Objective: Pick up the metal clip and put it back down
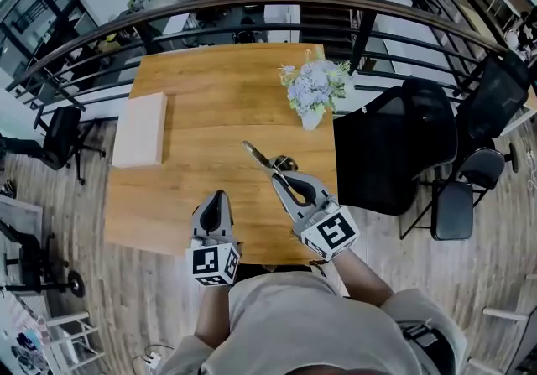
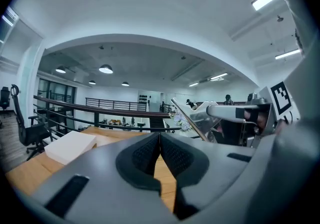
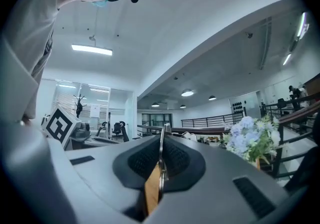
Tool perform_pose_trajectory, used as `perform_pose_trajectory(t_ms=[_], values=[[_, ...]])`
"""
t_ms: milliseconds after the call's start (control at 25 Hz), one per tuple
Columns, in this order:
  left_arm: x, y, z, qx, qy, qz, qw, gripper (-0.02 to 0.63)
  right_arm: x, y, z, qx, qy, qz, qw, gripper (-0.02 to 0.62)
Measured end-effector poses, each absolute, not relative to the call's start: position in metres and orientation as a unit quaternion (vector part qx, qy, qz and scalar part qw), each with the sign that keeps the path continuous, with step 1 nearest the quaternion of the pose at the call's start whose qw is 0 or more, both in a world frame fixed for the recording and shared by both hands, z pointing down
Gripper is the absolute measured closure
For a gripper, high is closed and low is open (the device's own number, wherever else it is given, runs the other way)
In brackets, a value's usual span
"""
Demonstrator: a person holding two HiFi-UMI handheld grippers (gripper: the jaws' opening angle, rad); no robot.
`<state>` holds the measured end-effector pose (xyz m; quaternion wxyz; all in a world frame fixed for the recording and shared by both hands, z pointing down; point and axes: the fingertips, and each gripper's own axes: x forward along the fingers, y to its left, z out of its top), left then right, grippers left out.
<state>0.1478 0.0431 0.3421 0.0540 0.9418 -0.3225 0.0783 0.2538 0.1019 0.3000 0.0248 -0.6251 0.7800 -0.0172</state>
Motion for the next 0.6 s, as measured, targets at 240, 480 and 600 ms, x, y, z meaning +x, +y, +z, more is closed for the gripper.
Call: perform_pose_trajectory(t_ms=[240, 480, 600], values=[[0.092, 0.030, 0.339, 0.919, -0.384, 0.064, 0.063, 0.581, 0.198, 0.072, 0.294, -0.565, 0.825, -0.015, 0.023, 0.566], [0.017, 0.007, 0.332, 0.889, -0.449, 0.054, 0.065, 0.581, 0.135, 0.034, 0.287, -0.507, 0.861, -0.022, 0.030, 0.566], [-0.017, -0.007, 0.339, 0.880, -0.467, 0.059, 0.069, 0.581, 0.102, 0.015, 0.293, -0.486, 0.873, -0.034, 0.032, 0.566]])
